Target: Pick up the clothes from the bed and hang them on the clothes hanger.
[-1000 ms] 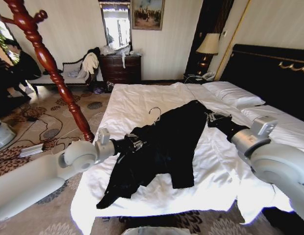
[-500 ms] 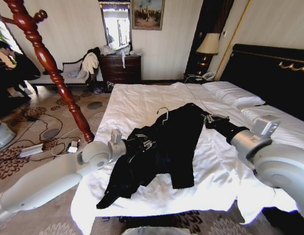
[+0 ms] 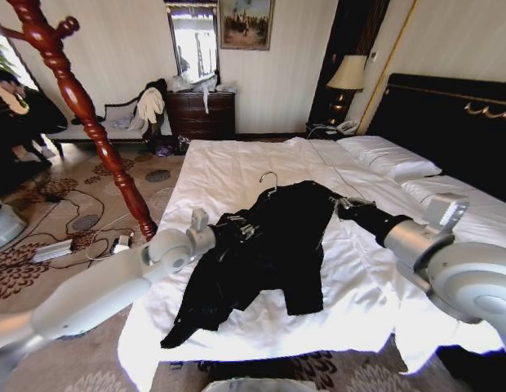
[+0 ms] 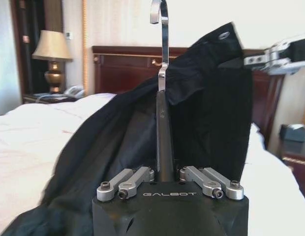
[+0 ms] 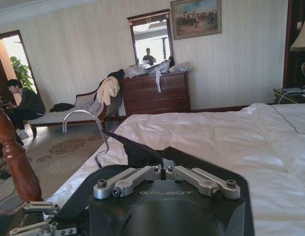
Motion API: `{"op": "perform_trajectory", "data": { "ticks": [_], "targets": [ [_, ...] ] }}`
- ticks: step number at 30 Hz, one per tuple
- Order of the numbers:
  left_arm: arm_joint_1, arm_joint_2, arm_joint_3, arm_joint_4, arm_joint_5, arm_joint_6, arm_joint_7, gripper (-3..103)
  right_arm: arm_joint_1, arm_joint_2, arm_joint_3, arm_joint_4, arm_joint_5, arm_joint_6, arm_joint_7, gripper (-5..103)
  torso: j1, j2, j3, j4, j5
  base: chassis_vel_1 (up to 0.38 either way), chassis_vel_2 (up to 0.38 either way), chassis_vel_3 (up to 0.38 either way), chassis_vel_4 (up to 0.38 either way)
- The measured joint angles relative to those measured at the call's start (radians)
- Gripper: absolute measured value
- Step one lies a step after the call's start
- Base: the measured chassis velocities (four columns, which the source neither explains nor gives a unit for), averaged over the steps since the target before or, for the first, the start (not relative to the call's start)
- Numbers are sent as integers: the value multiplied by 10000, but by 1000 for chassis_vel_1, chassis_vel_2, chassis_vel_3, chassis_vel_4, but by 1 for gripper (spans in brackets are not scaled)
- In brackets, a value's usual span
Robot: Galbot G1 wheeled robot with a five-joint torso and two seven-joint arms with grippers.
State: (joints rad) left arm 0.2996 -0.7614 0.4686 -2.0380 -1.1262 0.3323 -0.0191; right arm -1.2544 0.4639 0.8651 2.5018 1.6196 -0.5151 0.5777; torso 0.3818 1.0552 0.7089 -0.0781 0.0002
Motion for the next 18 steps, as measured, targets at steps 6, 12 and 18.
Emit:
{"op": "perform_trajectory", "data": {
  "ticks": [6,12,18],
  "targets": [
    [-294,-362,345,96,-197,-86,14,16,78,66,-80,-7,69,6,15,0,0,0,0,1,0,0,0,0,0],
    [-358,-918,451,537,-76,-144,-35,16,296,-17,-16,-13,878,37,171,0,0,0,0,5,-3,0,0,0,0],
    [-720,-1575,674,803,-153,-314,-201,16,202,12,40,-15,1169,49,280,0,0,0,0,1,0,0,0,0,0]
  ]
}}
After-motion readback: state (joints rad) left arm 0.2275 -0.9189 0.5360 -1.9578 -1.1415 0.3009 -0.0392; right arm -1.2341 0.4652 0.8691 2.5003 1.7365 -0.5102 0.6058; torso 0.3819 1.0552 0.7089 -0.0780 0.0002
